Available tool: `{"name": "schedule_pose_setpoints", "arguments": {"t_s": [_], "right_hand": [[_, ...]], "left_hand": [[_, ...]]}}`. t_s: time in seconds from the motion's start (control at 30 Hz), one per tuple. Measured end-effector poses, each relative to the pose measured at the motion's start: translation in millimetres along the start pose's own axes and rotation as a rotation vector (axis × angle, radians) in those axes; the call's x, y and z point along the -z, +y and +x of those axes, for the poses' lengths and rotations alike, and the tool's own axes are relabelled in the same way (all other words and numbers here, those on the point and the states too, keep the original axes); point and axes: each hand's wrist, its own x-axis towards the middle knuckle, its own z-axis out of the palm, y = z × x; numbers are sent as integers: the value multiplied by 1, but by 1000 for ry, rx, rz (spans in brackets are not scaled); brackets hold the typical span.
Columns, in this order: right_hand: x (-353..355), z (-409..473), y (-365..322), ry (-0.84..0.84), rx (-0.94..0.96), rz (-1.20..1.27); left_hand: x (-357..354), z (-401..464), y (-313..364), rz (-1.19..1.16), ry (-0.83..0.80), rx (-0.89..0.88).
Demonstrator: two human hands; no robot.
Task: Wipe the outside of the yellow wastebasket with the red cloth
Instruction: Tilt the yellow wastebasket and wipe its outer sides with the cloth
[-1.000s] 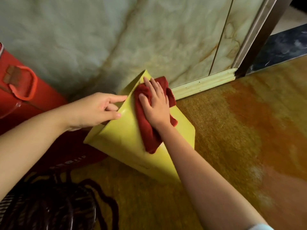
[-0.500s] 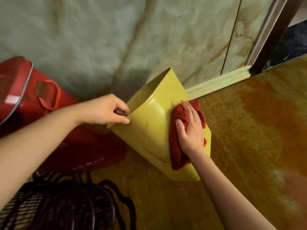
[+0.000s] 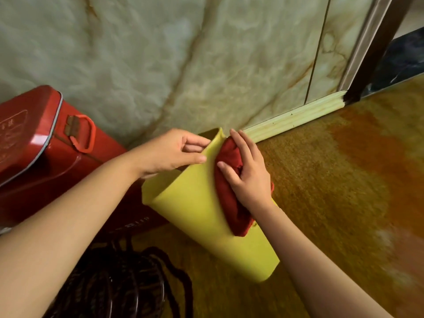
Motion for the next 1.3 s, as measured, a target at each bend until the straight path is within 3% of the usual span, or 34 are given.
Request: {"name": "schedule_pose_setpoints", "arguments": {"t_s": [0.13,0.3,0.37,0.43,0.5,0.57,0.67,0.73,0.93,1.07,1.17,1.23,1.3], "right_hand": [[2,-28,44,-51,-237,61],[4,-82,56,74,-545,49],[-1,-69,27,150,-466,-9],[-12,-36,-10,190,-252,-50],[-20,-6,-34,175,-73,-152],[-17,6,-29,100,-8,-204],[-1,-13,14,21,-30,-196],[6,-30,34,49,-117,-153],[-10,-42,-1,255,-346,-57],[-41,-24,-67,178,-100,-147],[-36,-21,-46,76,-9,-236],[-25,-38,-5,66,-192,-235],[-7,-60,35,108,-503,-170]], "left_hand": [[11,-28,-30,185,41,52],[3,-31,-30,225,56,64],[1,-26,-22,165,102,85],[-7,-20,-13,99,133,88],[-17,-14,-5,-30,77,29],[-16,-14,-4,-113,12,38],[14,-27,-10,274,15,108],[25,-34,-14,409,20,119],[19,-31,-9,272,34,143],[13,-29,2,126,-5,150],[10,-24,5,152,34,139],[17,-19,4,231,111,180],[21,-16,3,299,127,194]]}}
